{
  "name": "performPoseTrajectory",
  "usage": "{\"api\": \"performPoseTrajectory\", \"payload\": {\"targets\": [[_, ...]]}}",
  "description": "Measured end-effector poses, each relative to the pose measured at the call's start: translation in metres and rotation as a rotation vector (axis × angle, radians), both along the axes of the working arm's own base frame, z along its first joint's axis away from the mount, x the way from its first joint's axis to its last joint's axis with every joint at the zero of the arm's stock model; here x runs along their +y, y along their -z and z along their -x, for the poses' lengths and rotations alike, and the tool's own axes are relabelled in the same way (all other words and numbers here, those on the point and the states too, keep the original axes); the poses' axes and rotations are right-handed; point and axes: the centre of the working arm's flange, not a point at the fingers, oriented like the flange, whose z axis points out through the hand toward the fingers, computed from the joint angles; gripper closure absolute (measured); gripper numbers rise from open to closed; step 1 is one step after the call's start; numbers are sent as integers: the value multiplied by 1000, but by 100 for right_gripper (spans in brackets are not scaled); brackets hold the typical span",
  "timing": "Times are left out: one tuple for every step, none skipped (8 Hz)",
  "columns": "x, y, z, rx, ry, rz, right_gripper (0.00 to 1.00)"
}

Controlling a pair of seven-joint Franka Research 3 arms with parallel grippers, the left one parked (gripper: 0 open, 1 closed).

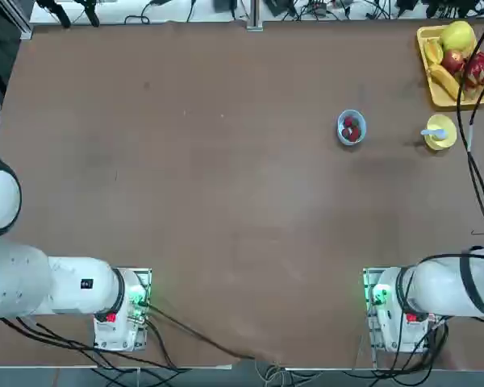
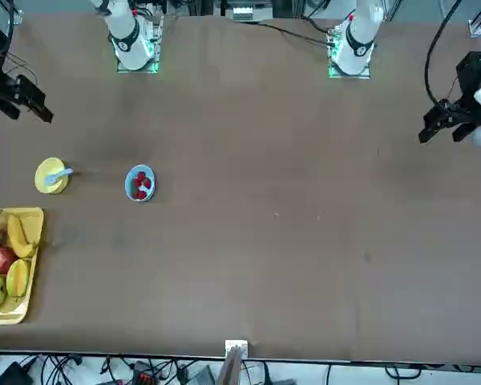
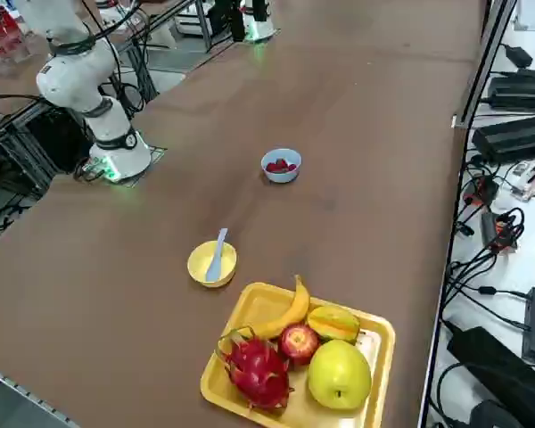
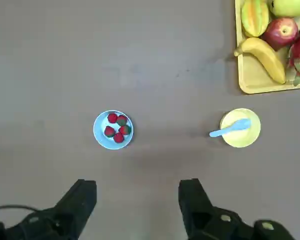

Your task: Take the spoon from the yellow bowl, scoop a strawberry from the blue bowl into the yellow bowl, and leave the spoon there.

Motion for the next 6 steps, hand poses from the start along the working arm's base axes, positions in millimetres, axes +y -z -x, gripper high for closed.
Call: {"api": "performPoseTrajectory", "payload": {"targets": [[-1,0,0,-1,2,0,0],[-3,-1,0,-2,5,0,0],[-4,-1,0,-2,7,0,0],[-3,1,-1,2,2,16,0],[2,9,-4,18,-18,83,0],[16,28,-7,50,-61,187,0]]}}
